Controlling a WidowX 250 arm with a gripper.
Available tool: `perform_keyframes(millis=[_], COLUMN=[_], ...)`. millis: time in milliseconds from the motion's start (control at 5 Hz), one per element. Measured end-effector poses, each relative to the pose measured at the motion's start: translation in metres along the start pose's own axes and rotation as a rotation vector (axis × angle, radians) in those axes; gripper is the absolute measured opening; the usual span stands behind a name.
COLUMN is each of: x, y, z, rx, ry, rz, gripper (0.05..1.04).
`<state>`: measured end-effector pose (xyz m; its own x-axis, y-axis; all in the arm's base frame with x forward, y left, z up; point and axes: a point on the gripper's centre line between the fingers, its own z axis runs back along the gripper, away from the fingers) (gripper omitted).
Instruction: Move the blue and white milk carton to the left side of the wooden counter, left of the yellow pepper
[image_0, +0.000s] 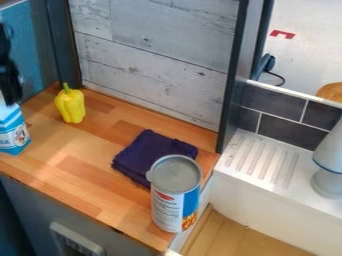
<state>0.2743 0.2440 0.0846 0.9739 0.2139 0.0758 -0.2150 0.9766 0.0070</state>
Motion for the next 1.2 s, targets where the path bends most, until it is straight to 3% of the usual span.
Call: perform_keyframes(millis=[400, 600, 800, 1000, 1200], x=[0.003, 0.015, 0.017, 0.008, -0.012], y=[-0.026, -0.058, -0.071, -0.086, -0.101], z=[0.099, 0.113, 0.111, 0.095, 0.111], rx=[0.028, -0.008, -0.071, -0.081, -0.074], ry=[-0.091, -0.094, -0.065, -0.014, -0.036], rz=[-0.049, -0.1, -0.195, -0.221, -0.241], gripper=[0.997, 0.997, 0.997, 0.997, 0.997])
